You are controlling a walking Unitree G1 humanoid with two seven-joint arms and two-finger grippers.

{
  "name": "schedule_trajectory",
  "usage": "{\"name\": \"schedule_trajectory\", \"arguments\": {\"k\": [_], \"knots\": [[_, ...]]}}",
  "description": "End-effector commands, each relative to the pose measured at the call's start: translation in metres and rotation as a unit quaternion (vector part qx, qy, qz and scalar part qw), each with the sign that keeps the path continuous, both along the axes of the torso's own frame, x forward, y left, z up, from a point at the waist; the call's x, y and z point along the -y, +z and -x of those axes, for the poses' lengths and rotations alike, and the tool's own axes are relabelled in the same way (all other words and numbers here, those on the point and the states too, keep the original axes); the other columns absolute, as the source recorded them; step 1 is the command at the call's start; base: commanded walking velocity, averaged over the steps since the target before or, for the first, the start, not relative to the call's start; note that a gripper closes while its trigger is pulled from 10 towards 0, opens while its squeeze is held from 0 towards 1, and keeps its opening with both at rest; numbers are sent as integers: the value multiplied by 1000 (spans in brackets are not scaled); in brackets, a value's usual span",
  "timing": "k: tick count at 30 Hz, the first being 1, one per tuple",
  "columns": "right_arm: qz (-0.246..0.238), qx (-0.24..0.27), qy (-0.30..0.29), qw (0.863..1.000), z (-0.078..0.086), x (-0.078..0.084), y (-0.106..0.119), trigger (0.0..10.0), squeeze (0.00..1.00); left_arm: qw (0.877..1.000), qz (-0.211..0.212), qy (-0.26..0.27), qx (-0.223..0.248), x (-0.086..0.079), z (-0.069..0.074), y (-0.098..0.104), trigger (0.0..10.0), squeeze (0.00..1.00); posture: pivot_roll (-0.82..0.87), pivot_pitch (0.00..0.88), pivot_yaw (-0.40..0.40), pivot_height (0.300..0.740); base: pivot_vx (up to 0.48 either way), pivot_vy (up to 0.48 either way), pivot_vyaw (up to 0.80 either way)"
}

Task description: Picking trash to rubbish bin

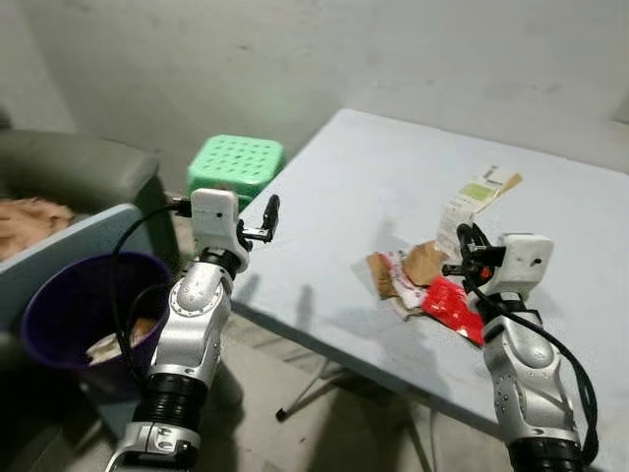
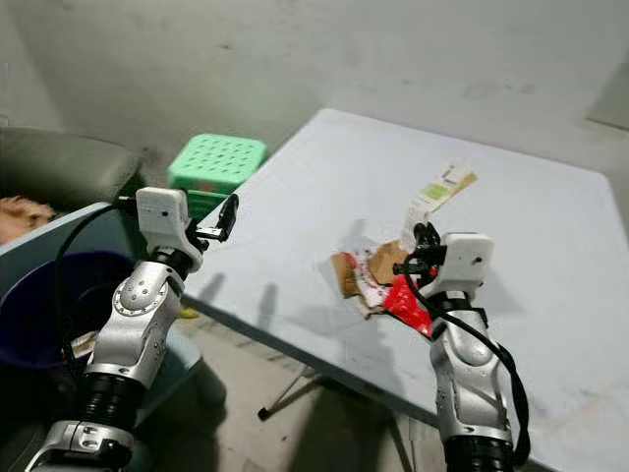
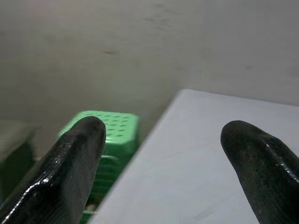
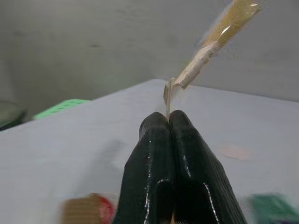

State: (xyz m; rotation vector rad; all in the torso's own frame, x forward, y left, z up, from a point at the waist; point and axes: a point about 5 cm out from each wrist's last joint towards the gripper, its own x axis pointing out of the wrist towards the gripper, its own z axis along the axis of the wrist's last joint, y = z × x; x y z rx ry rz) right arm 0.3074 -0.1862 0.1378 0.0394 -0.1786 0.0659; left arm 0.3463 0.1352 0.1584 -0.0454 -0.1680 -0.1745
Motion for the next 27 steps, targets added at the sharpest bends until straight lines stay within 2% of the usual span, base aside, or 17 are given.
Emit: {"name": "schedule_trajectory", "arguments": {"k": [1, 8, 27], "knots": [[6, 7, -4, 1000, -1, -1, 2, 10000, 0, 1000, 6, 4, 4, 0, -3, 4, 10000, 0, -25, 0, -54, 740, 0, 0, 800], [14, 2, 7, 1000, -2, -11, 0, 10000, 0, 1000, 10, 8, -5, -3, -6, 1, 10000, 0, -19, 0, -55, 740, 0, 0, 800], [27, -8, 19, 999, 0, -14, -5, 10000, 0, 1000, 15, 2, -12, 1, -3, -5, 10000, 0, -11, 0, -71, 740, 0, 0, 800]]}}
